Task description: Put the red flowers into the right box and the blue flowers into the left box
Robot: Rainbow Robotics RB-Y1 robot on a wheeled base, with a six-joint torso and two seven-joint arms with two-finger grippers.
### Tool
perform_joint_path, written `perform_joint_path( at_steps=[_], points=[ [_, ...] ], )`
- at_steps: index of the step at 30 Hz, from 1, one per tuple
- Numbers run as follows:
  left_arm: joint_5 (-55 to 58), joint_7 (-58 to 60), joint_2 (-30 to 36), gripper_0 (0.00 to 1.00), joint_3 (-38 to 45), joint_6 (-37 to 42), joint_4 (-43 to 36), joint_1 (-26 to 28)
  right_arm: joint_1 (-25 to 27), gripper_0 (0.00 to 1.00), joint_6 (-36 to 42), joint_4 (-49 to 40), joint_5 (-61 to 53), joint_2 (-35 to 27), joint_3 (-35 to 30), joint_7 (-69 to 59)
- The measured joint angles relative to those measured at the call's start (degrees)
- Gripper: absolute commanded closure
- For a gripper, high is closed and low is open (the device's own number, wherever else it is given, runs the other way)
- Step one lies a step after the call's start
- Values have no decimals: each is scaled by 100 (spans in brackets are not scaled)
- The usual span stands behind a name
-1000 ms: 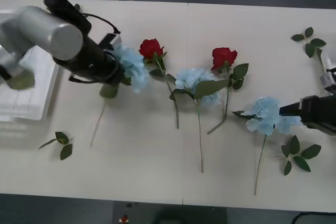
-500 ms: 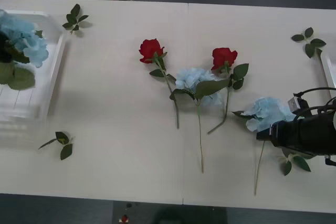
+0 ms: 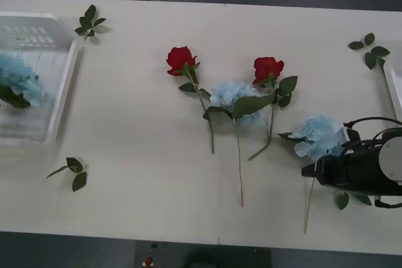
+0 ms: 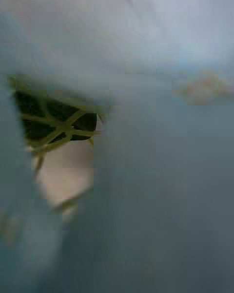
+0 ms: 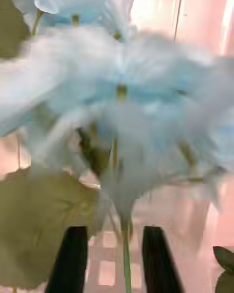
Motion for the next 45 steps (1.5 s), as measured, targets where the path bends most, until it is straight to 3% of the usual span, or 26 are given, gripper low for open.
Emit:
perform_joint_path(
  at_steps=[10, 11, 12, 14, 16, 17, 18, 19, 23, 28, 35, 40, 45],
  points=[
    [404, 0, -13, 19, 83, 55, -123, 0, 0, 1, -557, 538, 149, 0, 280, 0],
    [543, 0, -13, 18, 164, 163, -197, 0, 0, 17, -563, 554, 186, 0, 281, 0],
    [668, 0, -13, 16, 279, 293, -286, 0, 0, 26, -564, 565, 210, 0, 281, 0],
    [1013, 1, -13, 8, 528, 531, -509, 0, 0, 34, -563, 571, 220, 0, 281, 0],
    [1384, 38, -13, 3, 717, 583, -774, 0, 0, 49, -563, 573, 220, 0, 281, 0],
    [1482, 145, -13, 0, 759, 580, -928, 0, 0, 70, -563, 576, 220, 0, 281, 0],
    [1503, 348, -14, 0, 771, 562, -1102, 0, 0, 84, -564, 581, 220, 0, 282, 0],
    [1487, 573, -20, 0, 759, 497, -1244, 0, 0, 91, -564, 588, 221, 0, 282, 0],
    [1071, 1217, -357, 0, 675, -69, -1623, -1, 0, 95, -568, 617, 223, 0, 284, 0],
    [311, 1215, -1380, 0, 674, -684, -1683, -2, 0, 100, -640, 645, 223, 0, 310, 0],
    [-660, 1215, -2635, 0, 664, -851, -1685, -137, 2, 100, -654, 646, 224, 0, 359, 0],
    [-1397, 1216, -3149, 0, 296, -851, -1474, -578, 3, 100, -638, 526, 41, 0, 297, 1],
    [-1500, 1217, -3489, 0, -381, -1068, -306, -1461, 31, 100, -254, -349, -120, -45, 50, 2]
  ],
)
